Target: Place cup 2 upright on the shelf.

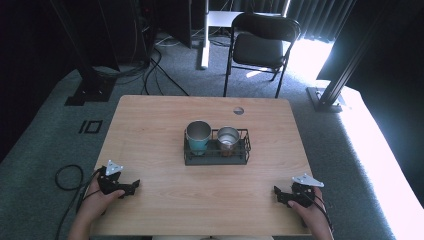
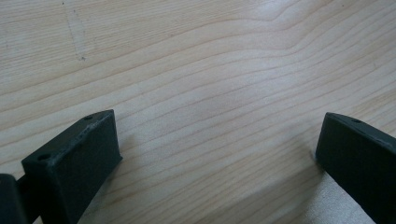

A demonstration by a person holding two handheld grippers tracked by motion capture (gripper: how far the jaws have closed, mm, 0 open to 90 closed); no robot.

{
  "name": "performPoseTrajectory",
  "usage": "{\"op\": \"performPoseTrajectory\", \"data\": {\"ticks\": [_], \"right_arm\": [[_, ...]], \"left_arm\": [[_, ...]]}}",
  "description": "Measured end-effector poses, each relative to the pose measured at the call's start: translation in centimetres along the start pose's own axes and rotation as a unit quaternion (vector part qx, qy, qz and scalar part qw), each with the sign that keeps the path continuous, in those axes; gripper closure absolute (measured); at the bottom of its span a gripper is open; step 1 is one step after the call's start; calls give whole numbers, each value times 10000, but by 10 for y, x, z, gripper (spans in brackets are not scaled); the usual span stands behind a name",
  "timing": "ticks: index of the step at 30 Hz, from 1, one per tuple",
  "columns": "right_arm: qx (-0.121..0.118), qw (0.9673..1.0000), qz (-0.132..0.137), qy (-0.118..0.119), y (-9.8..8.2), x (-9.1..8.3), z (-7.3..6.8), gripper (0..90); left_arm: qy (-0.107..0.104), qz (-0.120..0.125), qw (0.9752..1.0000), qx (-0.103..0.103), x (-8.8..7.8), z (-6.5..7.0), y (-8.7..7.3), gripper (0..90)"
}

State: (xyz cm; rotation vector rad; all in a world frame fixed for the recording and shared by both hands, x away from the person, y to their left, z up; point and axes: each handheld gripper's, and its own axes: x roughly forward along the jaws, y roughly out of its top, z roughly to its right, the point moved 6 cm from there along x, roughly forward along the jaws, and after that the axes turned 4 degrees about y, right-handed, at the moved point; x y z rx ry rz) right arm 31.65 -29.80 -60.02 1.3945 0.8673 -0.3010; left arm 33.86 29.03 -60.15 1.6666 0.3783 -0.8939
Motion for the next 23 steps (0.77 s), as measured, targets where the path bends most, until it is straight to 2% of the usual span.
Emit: {"op": "performPoseTrajectory", "data": {"ticks": [2, 6, 16, 23], "right_arm": [[-12, 10000, 2, 17, -1, -1, -1, 122], [-210, 9997, -37, 145, -4, -4, -2, 118], [-310, 9991, -55, 275, -6, -5, -2, 117], [-319, 9991, -55, 282, -6, -5, -1, 117]], "left_arm": [[1, 0, 10000, -1, 0, 0, 0, 4], [1, 0, 10000, 0, 0, 0, 0, 3], [0, 0, 10000, 0, 0, 0, 0, 3], [2, 0, 10000, -1, 0, 0, 0, 3]]}}
